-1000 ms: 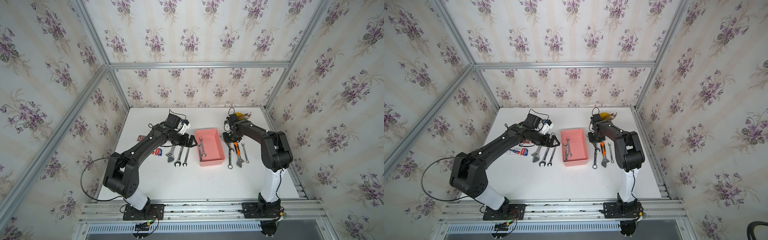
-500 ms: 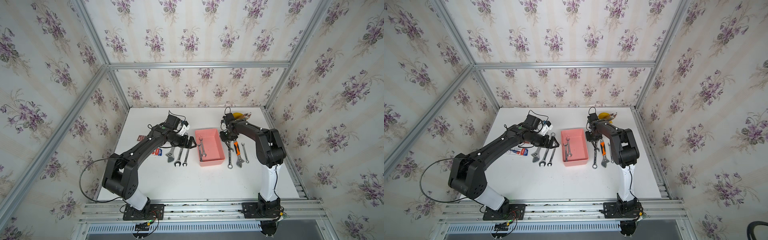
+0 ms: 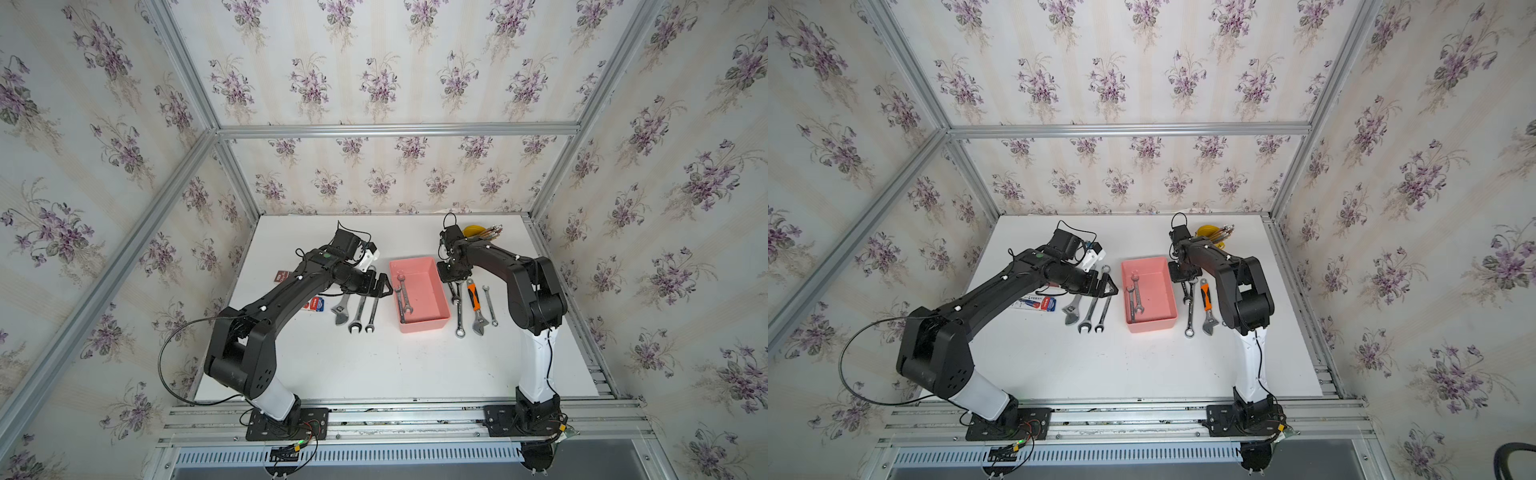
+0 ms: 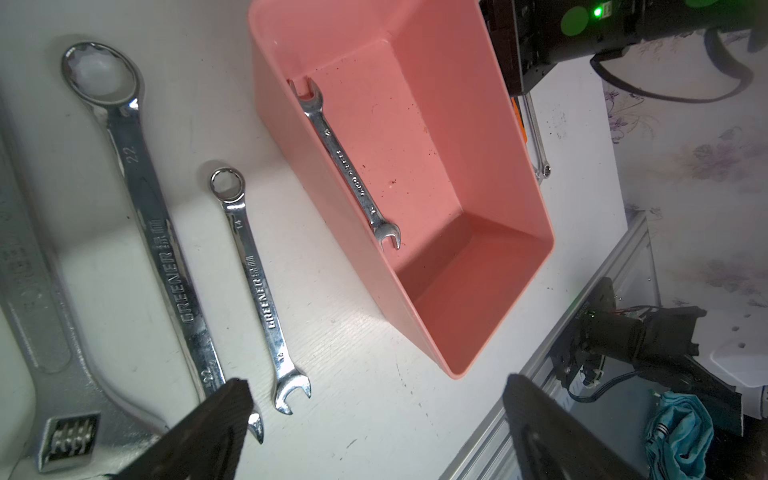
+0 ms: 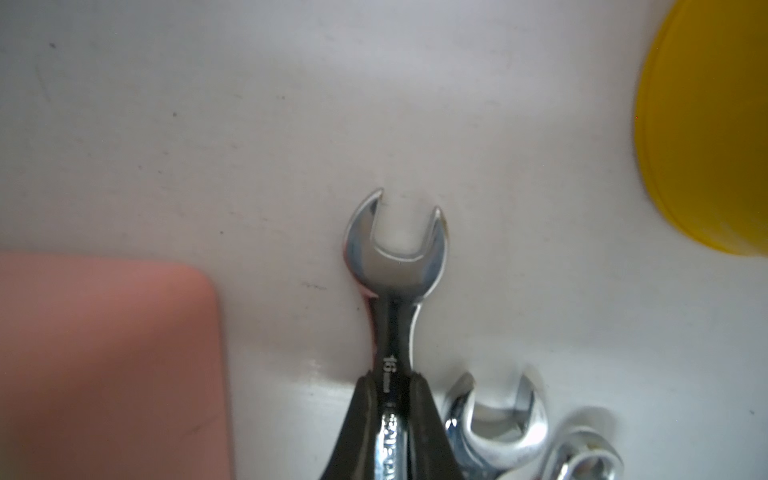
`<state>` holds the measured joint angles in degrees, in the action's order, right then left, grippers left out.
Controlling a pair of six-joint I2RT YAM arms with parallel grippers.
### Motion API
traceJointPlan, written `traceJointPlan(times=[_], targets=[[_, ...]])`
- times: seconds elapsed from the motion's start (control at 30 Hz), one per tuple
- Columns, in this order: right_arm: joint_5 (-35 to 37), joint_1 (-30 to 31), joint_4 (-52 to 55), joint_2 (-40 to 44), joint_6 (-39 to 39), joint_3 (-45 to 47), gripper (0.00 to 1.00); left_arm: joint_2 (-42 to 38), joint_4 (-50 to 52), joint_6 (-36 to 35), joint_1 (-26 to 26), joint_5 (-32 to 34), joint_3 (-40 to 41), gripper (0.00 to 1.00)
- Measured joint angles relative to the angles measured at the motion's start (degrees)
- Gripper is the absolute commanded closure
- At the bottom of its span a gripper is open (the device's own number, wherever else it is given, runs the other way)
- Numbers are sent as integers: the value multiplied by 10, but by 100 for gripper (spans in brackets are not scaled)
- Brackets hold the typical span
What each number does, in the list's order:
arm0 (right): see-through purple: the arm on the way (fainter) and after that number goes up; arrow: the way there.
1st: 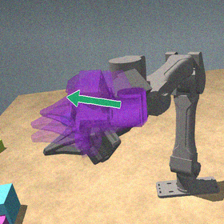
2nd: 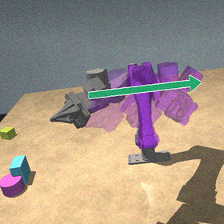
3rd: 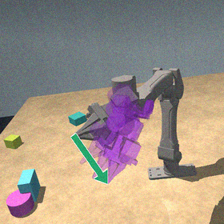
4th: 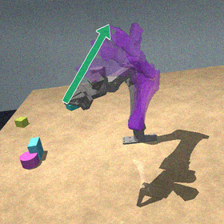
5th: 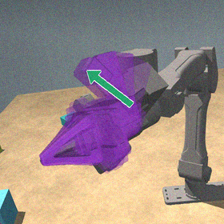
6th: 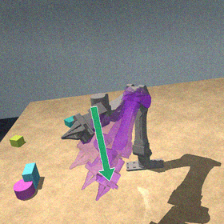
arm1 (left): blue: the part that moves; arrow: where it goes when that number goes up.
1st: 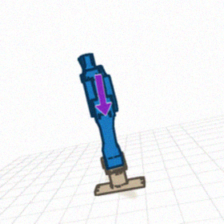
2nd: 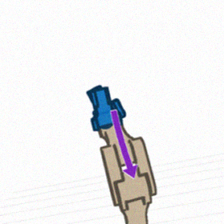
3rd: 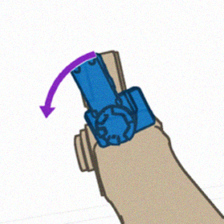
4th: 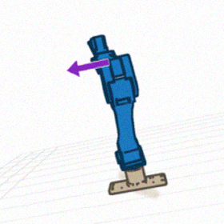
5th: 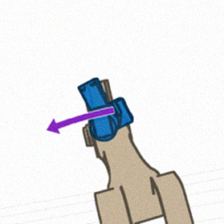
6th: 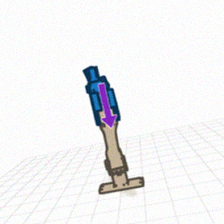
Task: Take out the wrench from the storage box
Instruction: Pick up the wrench from the center of the board, then place the wrench at the center of the board.
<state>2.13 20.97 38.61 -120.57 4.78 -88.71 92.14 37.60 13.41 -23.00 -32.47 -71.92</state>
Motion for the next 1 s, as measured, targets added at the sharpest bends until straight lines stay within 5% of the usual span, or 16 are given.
traceJointPlan(times=[0.4,0.7,1.0], targets=[[9,-10,43,149,14,52,100,5,1,0,0,-1,-11,1],[29,-142,30,257,-24,225,100,17,0,0,-1,-8,-24,1],[23,-234,-38,240,-97,300,100,22,-2,0,-1,-7,-26,1]])
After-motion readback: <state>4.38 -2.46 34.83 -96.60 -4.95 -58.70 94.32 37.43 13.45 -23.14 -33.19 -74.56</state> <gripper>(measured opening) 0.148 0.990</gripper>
